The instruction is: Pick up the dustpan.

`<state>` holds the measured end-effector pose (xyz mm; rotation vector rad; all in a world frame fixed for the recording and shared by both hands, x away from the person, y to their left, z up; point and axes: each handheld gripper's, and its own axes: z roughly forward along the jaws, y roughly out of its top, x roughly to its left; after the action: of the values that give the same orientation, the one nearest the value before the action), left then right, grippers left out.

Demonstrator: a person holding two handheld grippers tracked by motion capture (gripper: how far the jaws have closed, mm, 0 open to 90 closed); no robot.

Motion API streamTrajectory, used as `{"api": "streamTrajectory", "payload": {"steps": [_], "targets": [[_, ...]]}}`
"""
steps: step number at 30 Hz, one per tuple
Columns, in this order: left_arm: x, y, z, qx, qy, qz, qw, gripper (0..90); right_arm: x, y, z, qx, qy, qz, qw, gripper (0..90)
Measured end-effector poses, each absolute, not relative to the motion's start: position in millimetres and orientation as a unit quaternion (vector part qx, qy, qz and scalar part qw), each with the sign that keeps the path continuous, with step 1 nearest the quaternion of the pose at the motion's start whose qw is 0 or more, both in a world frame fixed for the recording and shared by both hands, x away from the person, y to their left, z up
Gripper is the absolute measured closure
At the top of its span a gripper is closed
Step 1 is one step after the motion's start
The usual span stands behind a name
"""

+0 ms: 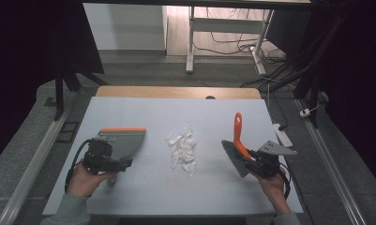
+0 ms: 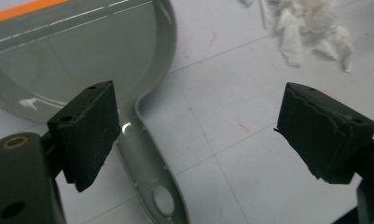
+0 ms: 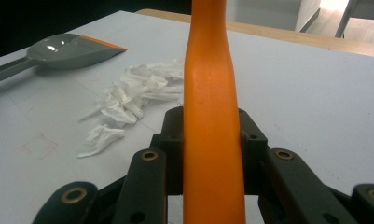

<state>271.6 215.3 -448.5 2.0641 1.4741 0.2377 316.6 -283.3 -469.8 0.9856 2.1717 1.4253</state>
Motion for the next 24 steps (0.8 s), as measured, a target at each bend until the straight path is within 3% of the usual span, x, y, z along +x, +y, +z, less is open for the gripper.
{"api": "streamTrajectory", "payload": {"steps": [24], "targets": [[295.0, 232.1, -514.6, 0.716, 0.655, 0.039, 0.237, 15.5, 317.7, -283.0, -471.6, 0.348, 0.771, 0.502, 0.181, 70.1]]}}
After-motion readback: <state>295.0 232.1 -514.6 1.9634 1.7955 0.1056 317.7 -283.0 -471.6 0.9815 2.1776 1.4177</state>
